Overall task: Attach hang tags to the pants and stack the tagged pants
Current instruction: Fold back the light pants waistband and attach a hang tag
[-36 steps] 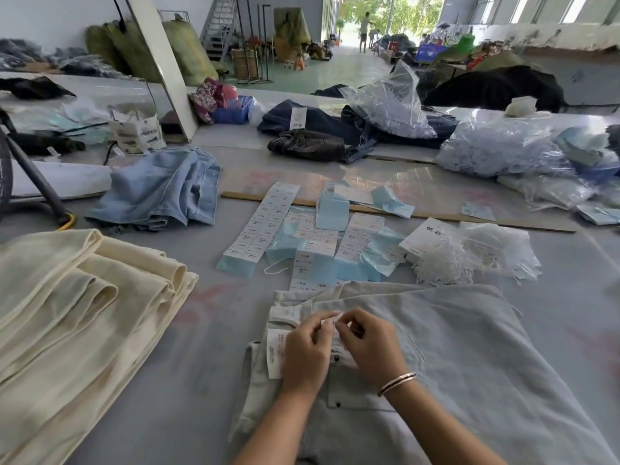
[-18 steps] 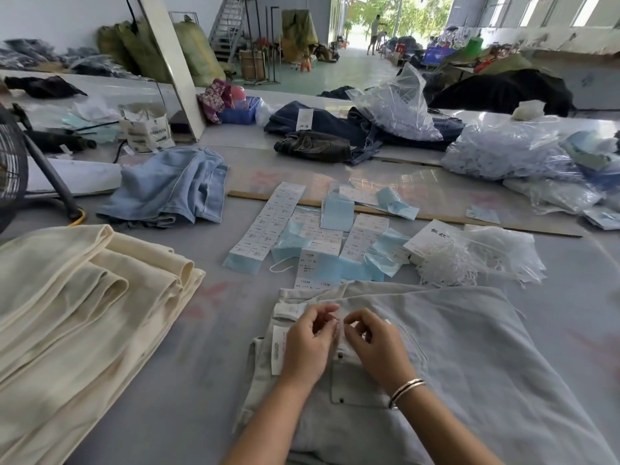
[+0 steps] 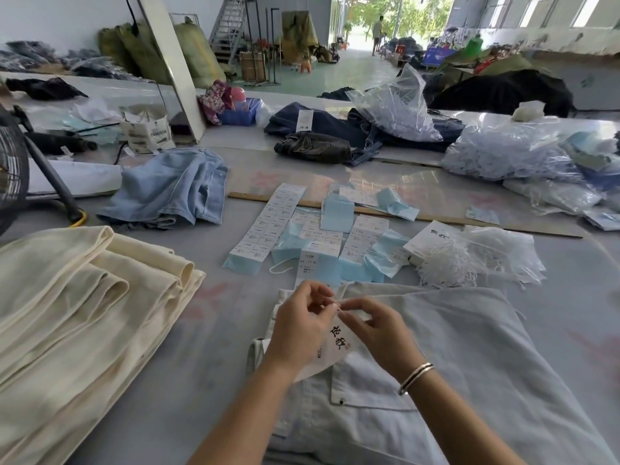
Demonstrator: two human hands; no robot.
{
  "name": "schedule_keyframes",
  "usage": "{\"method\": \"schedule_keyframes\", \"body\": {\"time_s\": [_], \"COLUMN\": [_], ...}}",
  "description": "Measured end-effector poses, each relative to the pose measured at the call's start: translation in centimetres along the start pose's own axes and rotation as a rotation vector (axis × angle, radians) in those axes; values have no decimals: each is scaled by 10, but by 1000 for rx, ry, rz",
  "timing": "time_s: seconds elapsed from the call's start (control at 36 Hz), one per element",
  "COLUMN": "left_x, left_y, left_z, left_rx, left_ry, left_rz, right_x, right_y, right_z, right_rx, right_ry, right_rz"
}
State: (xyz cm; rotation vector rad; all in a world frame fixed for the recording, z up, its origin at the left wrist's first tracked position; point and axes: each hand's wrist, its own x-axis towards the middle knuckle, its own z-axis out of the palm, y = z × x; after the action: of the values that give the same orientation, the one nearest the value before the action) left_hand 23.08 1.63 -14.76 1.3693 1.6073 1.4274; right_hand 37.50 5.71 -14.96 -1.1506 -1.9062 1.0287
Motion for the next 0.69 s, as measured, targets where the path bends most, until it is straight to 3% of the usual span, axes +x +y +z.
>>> {"method": "schedule_keyframes", "body": {"time_s": [0.08, 0.14, 0.22, 0.31, 0.39, 0.53, 0.69], "left_x": [6, 12, 25, 35, 38, 44, 45], "left_y": [-3, -9, -24, -38, -42, -44, -46], "left_z": [-14, -29, -54, -70, -72, -67, -61], "left_rx": [-24, 118, 505, 787, 878, 892, 655], "left_ry": [-8, -38, -115, -313, -358, -322, -263], "left_rz": [-38, -1, 29, -31, -21, 13, -116], "right_x": [3, 6, 8, 10, 15, 26, 31], "right_y": [-6, -10, -10, -10, -15, -8, -2], "right_z": [7, 8, 4, 0, 7, 42, 72], "right_rx": [115, 306, 713, 847, 705, 82, -89], "right_ry": [-16, -79, -363, -623, -576, -251, -191], "right_rz": [95, 173, 285, 293, 337, 369, 335]}}
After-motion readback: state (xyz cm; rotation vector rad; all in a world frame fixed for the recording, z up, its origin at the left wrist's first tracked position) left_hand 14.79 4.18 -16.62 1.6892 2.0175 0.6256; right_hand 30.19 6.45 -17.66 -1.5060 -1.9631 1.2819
